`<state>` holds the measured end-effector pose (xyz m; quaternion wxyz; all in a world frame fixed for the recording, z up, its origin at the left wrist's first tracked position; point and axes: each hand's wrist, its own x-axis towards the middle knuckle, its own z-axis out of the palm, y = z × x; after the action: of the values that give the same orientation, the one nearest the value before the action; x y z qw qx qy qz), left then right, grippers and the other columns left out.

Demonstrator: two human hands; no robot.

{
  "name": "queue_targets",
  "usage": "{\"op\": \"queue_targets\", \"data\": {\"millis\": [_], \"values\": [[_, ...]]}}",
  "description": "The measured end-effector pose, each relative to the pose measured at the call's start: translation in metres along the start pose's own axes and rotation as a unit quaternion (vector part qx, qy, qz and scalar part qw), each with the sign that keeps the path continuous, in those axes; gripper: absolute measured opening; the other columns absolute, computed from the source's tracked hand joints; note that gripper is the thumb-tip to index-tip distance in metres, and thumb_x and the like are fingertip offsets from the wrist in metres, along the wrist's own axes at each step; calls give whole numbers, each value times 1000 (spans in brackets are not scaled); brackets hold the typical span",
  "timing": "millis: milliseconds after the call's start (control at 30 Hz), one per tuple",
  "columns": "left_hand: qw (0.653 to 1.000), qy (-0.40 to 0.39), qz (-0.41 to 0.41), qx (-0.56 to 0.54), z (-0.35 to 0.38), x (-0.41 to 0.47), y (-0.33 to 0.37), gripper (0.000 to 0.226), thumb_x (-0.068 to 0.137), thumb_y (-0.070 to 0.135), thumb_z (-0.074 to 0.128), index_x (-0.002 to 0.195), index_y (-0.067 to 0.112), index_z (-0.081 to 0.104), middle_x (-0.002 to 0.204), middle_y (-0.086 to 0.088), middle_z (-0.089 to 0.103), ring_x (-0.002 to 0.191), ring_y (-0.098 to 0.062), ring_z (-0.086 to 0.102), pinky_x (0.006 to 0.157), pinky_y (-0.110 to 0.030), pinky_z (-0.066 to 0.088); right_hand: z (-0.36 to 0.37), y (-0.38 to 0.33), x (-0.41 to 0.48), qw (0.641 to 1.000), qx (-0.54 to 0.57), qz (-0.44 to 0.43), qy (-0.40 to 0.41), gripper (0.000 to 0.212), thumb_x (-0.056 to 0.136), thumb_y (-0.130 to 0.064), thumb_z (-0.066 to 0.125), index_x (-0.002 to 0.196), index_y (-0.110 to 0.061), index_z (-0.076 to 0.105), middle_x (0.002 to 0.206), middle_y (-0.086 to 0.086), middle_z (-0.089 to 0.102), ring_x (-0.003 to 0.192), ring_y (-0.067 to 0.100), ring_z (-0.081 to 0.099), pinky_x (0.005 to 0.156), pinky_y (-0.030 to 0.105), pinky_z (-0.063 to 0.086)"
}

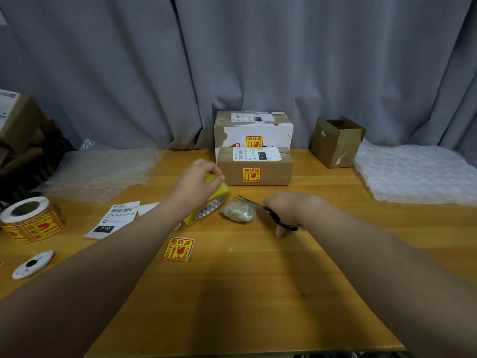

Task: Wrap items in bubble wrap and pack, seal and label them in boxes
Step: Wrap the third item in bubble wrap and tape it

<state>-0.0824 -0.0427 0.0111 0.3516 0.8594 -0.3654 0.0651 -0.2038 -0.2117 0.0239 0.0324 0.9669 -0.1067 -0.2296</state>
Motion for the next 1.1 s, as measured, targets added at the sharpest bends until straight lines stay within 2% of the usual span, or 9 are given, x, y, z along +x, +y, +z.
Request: {"op": "queue_targets", "data": {"millis": [133, 400, 500, 567, 600, 667, 767, 867, 1100], "values": [[1000, 4, -3, 4, -3, -2, -3, 5, 90, 25, 62, 90, 21, 61, 103, 5, 49, 94, -10, 46, 81, -23, 35, 0, -4, -2, 999, 8, 19, -45, 58, 89, -21, 67, 139, -12, 40, 120, 10, 52, 57, 11, 44, 46, 20, 39], [1000, 10, 10, -11, -2, -5, -4, 3, 90, 25, 61, 88, 23, 61, 100, 7, 50, 91, -7, 46, 79, -21, 35, -12, -9, -5, 988, -63, 36, -135, 48, 94, 0, 45, 139, -15, 40, 87, 6, 54, 73, 20, 59, 68, 30, 48], [999, 25, 1, -31, -2, -5, -6, 3, 90, 24, 62, 89, 21, 62, 100, 5, 51, 92, -8, 48, 79, -22, 35, -18, -8, -1, 995, 0, 26, 95, 35, 92, 2, 44, 123, -10, 54, 111, 11, 60, 97, 28, 60, 72, 32, 48], [999, 31, -8, -41, -2, -6, -7, 5, 90, 25, 62, 90, 20, 63, 100, 5, 51, 92, -8, 48, 79, -23, 35, -19, -16, 7, 925, 201, 0, 323, 30, 94, -9, 47, 122, -13, 57, 112, 6, 61, 101, 25, 59, 78, 32, 49], [998, 35, -11, -43, -2, -7, -7, 7, 90, 26, 62, 91, 19, 63, 101, 4, 51, 92, -9, 48, 78, -23, 35, -22, -24, 8, 876, 320, -32, 359, 29, 95, -20, 50, 123, -13, 57, 110, 3, 61, 102, 21, 58, 79, 29, 46], [998, 42, -15, -46, -1, -10, -7, 9, 90, 26, 61, 93, 17, 64, 100, 4, 50, 91, -10, 47, 77, -25, 35, -26, -41, 9, 821, 477, -71, 307, 39, 93, -36, 58, 124, -12, 57, 110, -1, 58, 102, 14, 54, 82, 25, 40], [997, 52, -13, -54, -1, -14, -7, 10, 91, 24, 60, 95, 15, 63, 103, 1, 52, 92, -9, 47, 79, -24, 35, -22, -54, 17, 784, 574, -46, 233, 25, 88, -28, 66, 107, -12, 65, 100, 0, 62, 98, 16, 56, 84, 30, 47], [998, 36, -1, -54, -1, -17, -8, 13, 92, 19, 56, 103, 14, 62, 110, 0, 50, 88, -6, 45, 74, -19, 33, -18, -61, 24, 738, 626, -40, 247, 10, 87, -20, 68, 80, -14, 66, 86, 0, 65, 90, 17, 60, 86, 37, 52], [997, 6, -21, -67, 4, -14, -6, 28, 94, 22, 55, 120, 11, 55, 116, 0, 42, 78, -5, 38, 74, -15, 32, -35, -62, 17, 815, 430, -93, 377, 10, 93, -14, 59, 83, -12, 60, 77, -7, 55, 69, 4, 47, 60, 20, 35]]}}
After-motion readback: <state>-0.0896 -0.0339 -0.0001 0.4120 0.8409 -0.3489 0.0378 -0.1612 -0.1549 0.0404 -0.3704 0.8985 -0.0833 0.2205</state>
